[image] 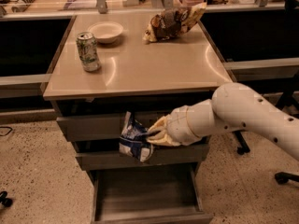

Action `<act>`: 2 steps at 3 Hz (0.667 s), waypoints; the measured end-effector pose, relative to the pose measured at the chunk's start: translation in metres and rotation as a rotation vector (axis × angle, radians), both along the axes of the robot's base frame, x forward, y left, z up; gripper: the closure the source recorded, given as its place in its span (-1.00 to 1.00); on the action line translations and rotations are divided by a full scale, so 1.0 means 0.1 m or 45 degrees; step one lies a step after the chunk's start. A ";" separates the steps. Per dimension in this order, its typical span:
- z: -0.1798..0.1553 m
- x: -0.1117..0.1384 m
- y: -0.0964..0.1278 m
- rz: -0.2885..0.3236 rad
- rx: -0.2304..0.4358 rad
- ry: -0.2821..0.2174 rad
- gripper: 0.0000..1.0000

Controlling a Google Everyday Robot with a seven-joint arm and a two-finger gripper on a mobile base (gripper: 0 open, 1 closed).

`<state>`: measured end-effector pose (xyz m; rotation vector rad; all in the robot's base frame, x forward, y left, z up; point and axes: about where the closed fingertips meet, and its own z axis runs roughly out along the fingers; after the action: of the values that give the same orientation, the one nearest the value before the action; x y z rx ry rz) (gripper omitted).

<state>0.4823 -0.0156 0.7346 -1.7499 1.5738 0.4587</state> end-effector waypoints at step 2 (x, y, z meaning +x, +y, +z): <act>0.75 -0.19 0.23 0.028 -0.068 -0.104 1.00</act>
Offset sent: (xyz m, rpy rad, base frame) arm -0.0144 0.0181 0.0595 -0.0343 -0.0579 0.0163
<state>0.4637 0.0070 0.8093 -1.8053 1.5234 0.3542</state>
